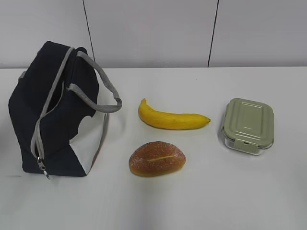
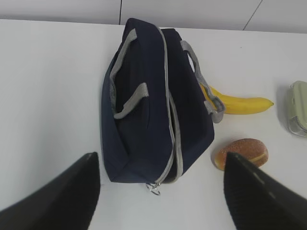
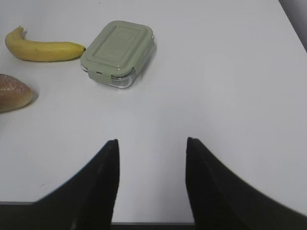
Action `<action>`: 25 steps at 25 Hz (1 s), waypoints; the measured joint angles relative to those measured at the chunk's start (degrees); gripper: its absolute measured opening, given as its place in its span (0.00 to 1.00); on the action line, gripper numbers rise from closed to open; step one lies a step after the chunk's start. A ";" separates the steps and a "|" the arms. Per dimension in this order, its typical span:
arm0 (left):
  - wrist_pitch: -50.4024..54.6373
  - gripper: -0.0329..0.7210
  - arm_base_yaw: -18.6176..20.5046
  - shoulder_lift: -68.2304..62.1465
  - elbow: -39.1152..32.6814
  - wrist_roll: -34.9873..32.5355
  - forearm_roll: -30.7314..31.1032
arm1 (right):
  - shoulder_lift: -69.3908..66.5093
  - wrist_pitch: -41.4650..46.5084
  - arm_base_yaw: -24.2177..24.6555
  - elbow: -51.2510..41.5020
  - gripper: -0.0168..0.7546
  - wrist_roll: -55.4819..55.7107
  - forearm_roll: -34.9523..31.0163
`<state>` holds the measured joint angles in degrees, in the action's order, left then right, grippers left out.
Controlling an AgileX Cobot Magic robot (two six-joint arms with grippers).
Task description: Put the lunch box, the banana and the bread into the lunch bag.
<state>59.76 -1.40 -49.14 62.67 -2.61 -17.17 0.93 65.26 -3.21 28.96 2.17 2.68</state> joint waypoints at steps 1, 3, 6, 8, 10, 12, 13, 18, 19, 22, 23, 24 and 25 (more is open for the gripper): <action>0.16 0.82 0.00 -3.28 2.15 -0.88 -0.71 | 0.00 0.00 0.00 0.00 0.49 0.00 0.00; 0.66 0.82 0.00 -9.31 6.38 -2.09 -2.17 | 0.00 0.00 0.00 0.00 0.49 0.00 0.00; 4.27 0.82 0.00 -18.92 12.66 -2.88 -2.91 | 0.00 0.00 0.00 0.00 0.49 0.00 0.00; 6.95 0.82 0.00 -25.57 16.73 -3.41 -2.94 | 0.00 0.00 0.00 0.00 0.49 0.00 0.00; 8.44 0.81 0.00 -31.13 20.79 -3.85 -2.94 | 0.00 0.00 0.00 0.00 0.50 0.00 0.00; 9.34 0.79 0.00 -36.48 24.07 -4.44 -2.94 | 0.00 0.00 0.00 0.00 0.50 0.00 0.00; 9.90 0.78 0.00 -38.49 25.72 -4.88 -2.94 | 0.00 0.00 0.00 0.00 0.50 0.00 0.00; 10.82 0.71 0.00 -47.70 31.49 -7.03 -4.28 | 0.00 0.00 0.00 0.00 0.50 0.00 0.00; 10.82 0.68 0.00 -49.02 32.09 -7.17 -4.63 | 0.00 0.00 0.00 0.00 0.50 0.00 0.00; 10.82 0.59 0.00 -51.93 32.80 -7.43 -4.96 | 0.00 0.00 0.00 0.00 0.49 0.00 0.00; 10.82 0.57 0.00 -52.56 32.84 -7.43 -4.96 | 0.00 0.00 0.00 0.00 0.49 0.00 0.00; 10.82 0.55 0.00 -53.09 32.94 -7.43 -4.96 | 0.00 0.00 0.00 0.00 0.49 0.00 0.00; 10.82 0.54 0.00 -53.59 32.99 -7.51 -4.98 | 0.00 0.00 0.00 0.00 0.49 0.00 0.00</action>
<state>70.59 -1.40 -102.73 95.65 -10.12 -22.15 0.93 65.26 -3.21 28.96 2.17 2.68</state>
